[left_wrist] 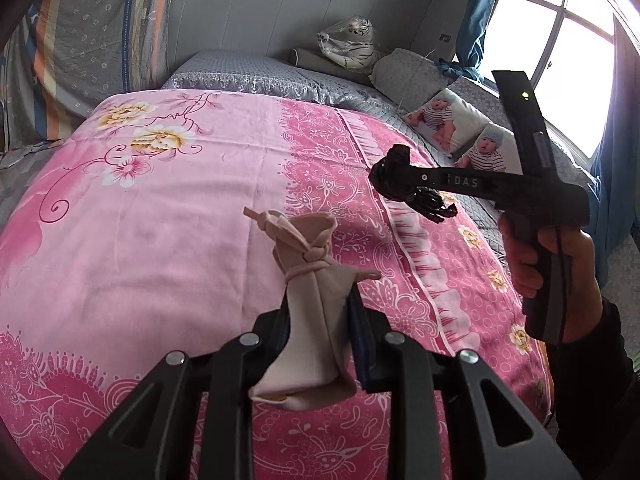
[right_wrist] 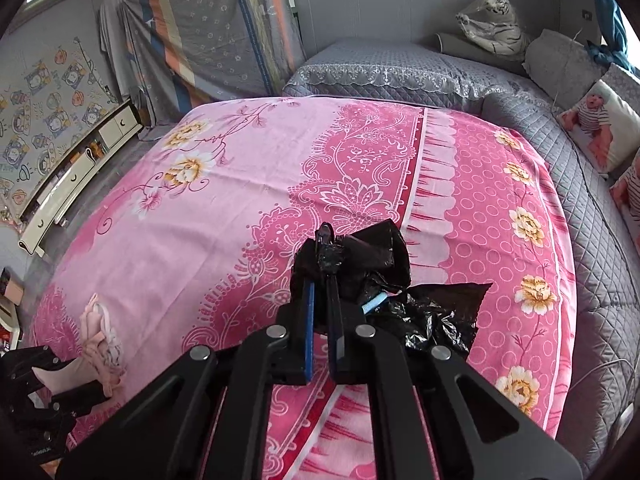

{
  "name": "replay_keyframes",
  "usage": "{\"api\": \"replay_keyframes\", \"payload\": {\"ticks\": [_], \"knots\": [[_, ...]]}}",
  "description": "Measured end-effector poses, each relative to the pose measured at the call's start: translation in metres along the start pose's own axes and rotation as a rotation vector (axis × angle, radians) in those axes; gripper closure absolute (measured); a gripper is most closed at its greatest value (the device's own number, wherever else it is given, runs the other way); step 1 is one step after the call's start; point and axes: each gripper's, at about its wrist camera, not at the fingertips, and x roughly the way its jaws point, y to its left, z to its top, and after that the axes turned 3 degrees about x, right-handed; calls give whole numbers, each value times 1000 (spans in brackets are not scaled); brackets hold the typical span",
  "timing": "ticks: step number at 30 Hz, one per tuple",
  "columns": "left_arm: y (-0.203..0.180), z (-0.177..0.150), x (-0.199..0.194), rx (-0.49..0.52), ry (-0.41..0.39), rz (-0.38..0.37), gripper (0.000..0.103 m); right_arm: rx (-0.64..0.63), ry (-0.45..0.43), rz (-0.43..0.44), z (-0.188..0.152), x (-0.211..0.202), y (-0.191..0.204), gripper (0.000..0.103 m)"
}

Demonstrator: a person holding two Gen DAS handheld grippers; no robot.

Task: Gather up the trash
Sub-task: 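Carry the pink cloth bag and black plastic bag over the yellow bin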

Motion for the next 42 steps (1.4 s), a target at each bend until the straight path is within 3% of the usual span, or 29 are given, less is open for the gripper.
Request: {"api": "replay_keyframes", "payload": {"ticks": [17, 42], "knots": [[-38, -4, -19, 36, -17, -40, 80, 2, -35, 19, -47, -78, -5, 99], [-175, 5, 7, 272, 19, -228, 80, 222, -117, -157, -119, -153, -122, 99]]}}
